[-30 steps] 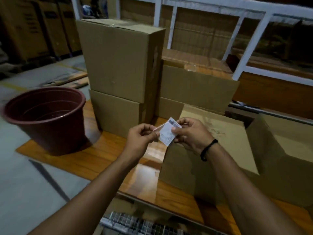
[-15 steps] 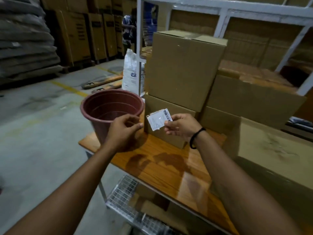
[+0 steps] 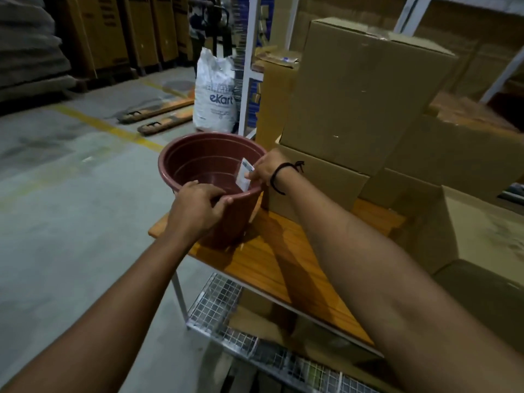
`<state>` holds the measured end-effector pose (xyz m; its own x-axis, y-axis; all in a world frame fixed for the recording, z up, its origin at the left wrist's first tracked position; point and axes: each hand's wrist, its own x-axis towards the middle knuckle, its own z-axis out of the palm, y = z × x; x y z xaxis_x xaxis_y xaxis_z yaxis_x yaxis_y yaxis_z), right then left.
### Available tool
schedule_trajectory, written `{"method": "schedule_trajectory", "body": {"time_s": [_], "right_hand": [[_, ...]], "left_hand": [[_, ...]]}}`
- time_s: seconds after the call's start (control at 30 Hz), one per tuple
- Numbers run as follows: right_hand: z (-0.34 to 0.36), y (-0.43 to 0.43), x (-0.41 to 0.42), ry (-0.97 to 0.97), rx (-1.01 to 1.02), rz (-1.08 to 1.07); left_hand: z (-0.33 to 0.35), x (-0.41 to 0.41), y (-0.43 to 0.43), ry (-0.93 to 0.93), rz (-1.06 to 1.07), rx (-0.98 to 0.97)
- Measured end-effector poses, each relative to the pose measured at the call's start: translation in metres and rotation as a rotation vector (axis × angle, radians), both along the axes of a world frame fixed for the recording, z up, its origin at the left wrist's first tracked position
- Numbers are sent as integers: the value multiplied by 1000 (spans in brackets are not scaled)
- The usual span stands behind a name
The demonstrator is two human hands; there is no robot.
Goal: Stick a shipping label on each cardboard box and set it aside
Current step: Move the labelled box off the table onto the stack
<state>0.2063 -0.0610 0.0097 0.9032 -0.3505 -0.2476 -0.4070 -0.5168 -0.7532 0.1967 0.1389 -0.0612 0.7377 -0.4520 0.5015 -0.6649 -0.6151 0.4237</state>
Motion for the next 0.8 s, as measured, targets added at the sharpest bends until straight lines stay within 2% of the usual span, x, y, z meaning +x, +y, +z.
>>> {"method": "schedule_trajectory", "body": {"time_s": [0.13, 0.33, 0.5, 0.67, 0.8], "right_hand": [[10, -1, -14, -9, -112, 88], [8, -24, -45, -129, 36, 14], [16, -71, -118, -217, 65, -82], [27, -151, -219, -299, -1, -283], [35, -218, -307, -362, -73, -479]], "left_hand": [[4, -2, -6, -8, 21, 28], [10, -17, -26, -43, 32, 83], [11, -55, -81, -89, -204, -17], [8, -124, -165, 89, -463, -20], [18, -183, -231, 210, -606, 108]]}}
